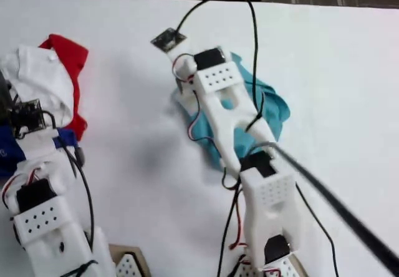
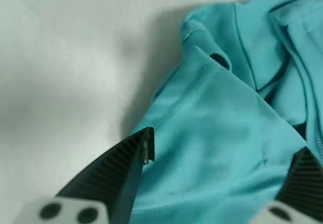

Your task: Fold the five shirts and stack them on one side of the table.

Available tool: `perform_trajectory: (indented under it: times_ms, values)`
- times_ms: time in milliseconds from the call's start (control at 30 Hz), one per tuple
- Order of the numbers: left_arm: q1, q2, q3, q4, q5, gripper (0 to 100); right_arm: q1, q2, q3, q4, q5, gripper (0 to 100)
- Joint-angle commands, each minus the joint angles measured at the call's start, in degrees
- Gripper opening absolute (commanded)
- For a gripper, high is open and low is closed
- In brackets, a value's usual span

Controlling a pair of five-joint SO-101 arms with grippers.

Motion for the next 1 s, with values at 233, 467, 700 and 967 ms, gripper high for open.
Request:
perform_trajectory:
  times_ms: [233,467,700,967]
  values:
    - [-1.6,-1.1,1.9,0.2,0.1,25,-0.2,5.3,-12.9,2.3,-0.3,41.1]
    - [-1.8,-1.1,2.1,0.3,0.1,25,-0.1,12.4,-17.1,2.4,-0.3,41.1]
    - [-1.9,-1.1,0.8,0.1,0.2,19,0.0,15.3,-21.3,2.6,-0.5,35.6]
    - [-1.8,-1.1,0.8,-0.2,0.3,18,0.2,15.3,-33.4,9.2,-0.7,2.9]
